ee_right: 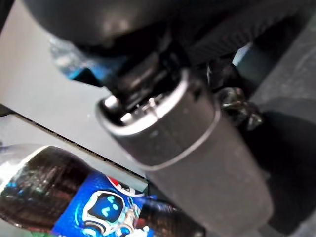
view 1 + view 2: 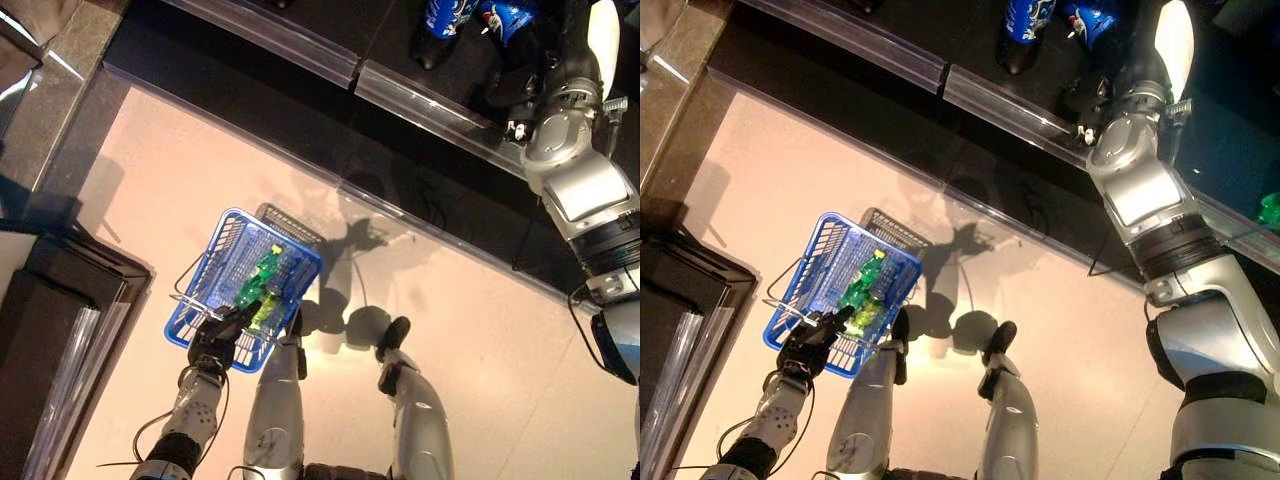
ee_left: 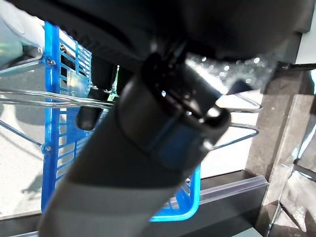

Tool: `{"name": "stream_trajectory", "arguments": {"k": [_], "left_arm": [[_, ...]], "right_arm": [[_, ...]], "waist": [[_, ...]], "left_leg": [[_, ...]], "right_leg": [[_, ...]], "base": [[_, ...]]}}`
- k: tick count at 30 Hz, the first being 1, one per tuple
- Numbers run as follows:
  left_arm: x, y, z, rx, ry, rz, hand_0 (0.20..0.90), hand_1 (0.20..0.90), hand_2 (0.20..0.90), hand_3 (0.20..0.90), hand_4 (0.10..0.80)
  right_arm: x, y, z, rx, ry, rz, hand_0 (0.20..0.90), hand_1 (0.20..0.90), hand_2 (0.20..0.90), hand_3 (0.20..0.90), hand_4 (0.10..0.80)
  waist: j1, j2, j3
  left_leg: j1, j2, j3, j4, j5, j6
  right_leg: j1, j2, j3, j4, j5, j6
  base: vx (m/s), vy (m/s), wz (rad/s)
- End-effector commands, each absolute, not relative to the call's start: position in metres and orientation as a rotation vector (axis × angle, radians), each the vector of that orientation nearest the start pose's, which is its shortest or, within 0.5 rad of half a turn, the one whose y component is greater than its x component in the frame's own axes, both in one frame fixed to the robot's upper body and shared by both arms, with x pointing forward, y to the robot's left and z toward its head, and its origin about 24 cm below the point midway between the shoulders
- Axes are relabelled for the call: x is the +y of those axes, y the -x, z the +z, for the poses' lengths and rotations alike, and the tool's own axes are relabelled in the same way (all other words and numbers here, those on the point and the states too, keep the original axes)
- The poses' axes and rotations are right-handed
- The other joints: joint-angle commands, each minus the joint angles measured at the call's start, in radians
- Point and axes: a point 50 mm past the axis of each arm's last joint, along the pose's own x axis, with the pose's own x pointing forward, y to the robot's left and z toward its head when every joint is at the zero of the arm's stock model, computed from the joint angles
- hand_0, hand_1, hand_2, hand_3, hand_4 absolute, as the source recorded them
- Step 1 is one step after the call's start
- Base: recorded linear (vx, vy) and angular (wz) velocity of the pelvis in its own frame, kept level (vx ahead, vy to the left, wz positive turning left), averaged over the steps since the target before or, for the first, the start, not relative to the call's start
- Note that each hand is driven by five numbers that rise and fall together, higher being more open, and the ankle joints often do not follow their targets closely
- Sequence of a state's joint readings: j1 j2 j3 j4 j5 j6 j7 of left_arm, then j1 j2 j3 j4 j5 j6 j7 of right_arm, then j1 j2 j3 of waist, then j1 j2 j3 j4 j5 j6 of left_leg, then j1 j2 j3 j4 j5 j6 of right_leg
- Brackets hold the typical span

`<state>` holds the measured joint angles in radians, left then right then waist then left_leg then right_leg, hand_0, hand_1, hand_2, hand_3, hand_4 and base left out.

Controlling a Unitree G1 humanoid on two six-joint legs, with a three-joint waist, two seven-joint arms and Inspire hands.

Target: Pick up the drink and place into the basket.

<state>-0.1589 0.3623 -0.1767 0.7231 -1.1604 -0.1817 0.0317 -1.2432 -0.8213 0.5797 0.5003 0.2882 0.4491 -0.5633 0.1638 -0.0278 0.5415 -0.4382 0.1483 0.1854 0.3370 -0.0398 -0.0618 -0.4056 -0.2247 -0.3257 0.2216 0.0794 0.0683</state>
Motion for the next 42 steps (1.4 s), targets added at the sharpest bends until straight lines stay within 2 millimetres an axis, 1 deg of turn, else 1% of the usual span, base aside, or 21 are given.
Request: {"name": "stream_trajectory", "arguments": {"k": [1, 6, 11, 17, 22, 30, 33, 38, 42], "left_arm": [[0.275, -0.216, -0.050, 0.316, 0.564, 0.382, 0.300, 0.300, 0.300, 0.200, 0.100], [0.279, -0.216, -0.048, 0.319, 0.553, 0.379, 0.300, 0.300, 0.300, 0.200, 0.100], [0.282, -0.216, -0.048, 0.320, 0.545, 0.379, 0.300, 0.300, 0.300, 0.200, 0.100], [0.285, -0.216, -0.047, 0.313, 0.541, 0.369, 0.300, 0.300, 0.300, 0.200, 0.100], [0.285, -0.217, -0.047, 0.317, 0.537, 0.364, 0.300, 0.300, 0.300, 0.200, 0.100], [0.284, -0.216, -0.048, 0.310, 0.544, 0.356, 0.300, 0.300, 0.300, 0.200, 0.100], [0.285, -0.215, -0.047, 0.304, 0.549, 0.351, 0.300, 0.300, 0.300, 0.200, 0.100], [0.286, -0.213, -0.047, 0.304, 0.552, 0.347, 0.300, 0.300, 0.300, 0.200, 0.100], [0.286, -0.211, -0.049, 0.309, 0.554, 0.343, 0.300, 0.300, 0.300, 0.200, 0.100]], "right_arm": [[-0.249, -0.348, 0.397, -0.541, 0.755, -0.799, 0.900, 0.900, 0.900, 0.900, 0.800], [-0.258, -0.356, 0.394, -0.436, 0.794, -0.789, 0.900, 0.900, 0.900, 0.900, 0.800], [-0.275, -0.365, 0.379, -0.285, 0.784, -0.768, 0.900, 0.900, 0.900, 0.900, 0.800], [-0.290, -0.373, 0.359, -0.129, 0.758, -0.707, 0.900, 0.900, 0.900, 0.900, 0.800], [-0.297, -0.376, 0.352, -0.077, 0.747, -0.643, 0.900, 0.900, 0.900, 0.900, 0.800], [-0.310, -0.373, 0.353, -0.030, 0.784, -0.667, 0.900, 0.900, 0.900, 0.900, 0.800], [-0.315, -0.371, 0.354, -0.019, 0.743, -0.691, 0.900, 0.900, 0.900, 0.900, 0.800], [-0.314, -0.371, 0.359, -0.045, 0.644, -0.690, 0.900, 0.900, 0.900, 0.900, 0.800], [-0.317, -0.368, 0.362, -0.056, 0.639, -0.693, 0.900, 0.900, 0.900, 0.900, 0.800]], "waist": [[0.041, 0.004, -0.021], [0.052, 0.003, -0.021], [0.060, 0.001, -0.021], [0.068, 0.001, -0.021], [0.072, 0.002, -0.021], [0.078, 0.011, -0.021], [0.084, 0.015, -0.021], [0.085, 0.018, -0.021], [0.084, 0.018, -0.021]], "left_leg": [[0.001, -0.053, -0.048, -0.013, -0.018, 0.027], [-0.007, -0.055, -0.052, -0.022, -0.013, 0.027], [-0.010, -0.056, -0.052, -0.032, -0.009, 0.025], [-0.014, -0.053, -0.053, -0.046, -0.003, 0.024], [-0.020, -0.055, -0.055, -0.049, 0.000, 0.024], [-0.031, -0.057, -0.059, -0.056, 0.008, 0.020], [-0.034, -0.058, -0.063, -0.062, 0.011, 0.018], [-0.039, -0.058, -0.065, -0.064, 0.012, 0.017], [-0.028, -0.060, -0.063, -0.072, 0.013, 0.016]], "right_leg": [[0.029, 0.002, -0.014, 0.068, -0.076, 0.064], [0.018, -0.005, -0.021, 0.066, -0.069, 0.068], [0.010, -0.014, -0.028, 0.066, -0.064, 0.072], [0.002, -0.019, -0.038, 0.064, -0.059, 0.074], [-0.007, -0.023, -0.042, 0.068, -0.056, 0.076], [-0.022, -0.030, -0.047, 0.069, -0.050, 0.079], [-0.024, -0.033, -0.050, 0.065, -0.046, 0.081], [-0.033, -0.034, -0.051, 0.069, -0.044, 0.082], [-0.027, -0.033, -0.049, 0.064, -0.043, 0.082]], "base": [[0.000, 0.000, 0.00], [0.000, 0.000, 0.00], [0.000, 0.000, 0.00], [-0.010, -0.007, 0.03], [0.000, 0.000, 0.00], [0.000, 0.000, 0.00], [0.000, 0.000, 0.00], [0.000, 0.000, 0.00], [0.000, 0.000, 0.00]]}}
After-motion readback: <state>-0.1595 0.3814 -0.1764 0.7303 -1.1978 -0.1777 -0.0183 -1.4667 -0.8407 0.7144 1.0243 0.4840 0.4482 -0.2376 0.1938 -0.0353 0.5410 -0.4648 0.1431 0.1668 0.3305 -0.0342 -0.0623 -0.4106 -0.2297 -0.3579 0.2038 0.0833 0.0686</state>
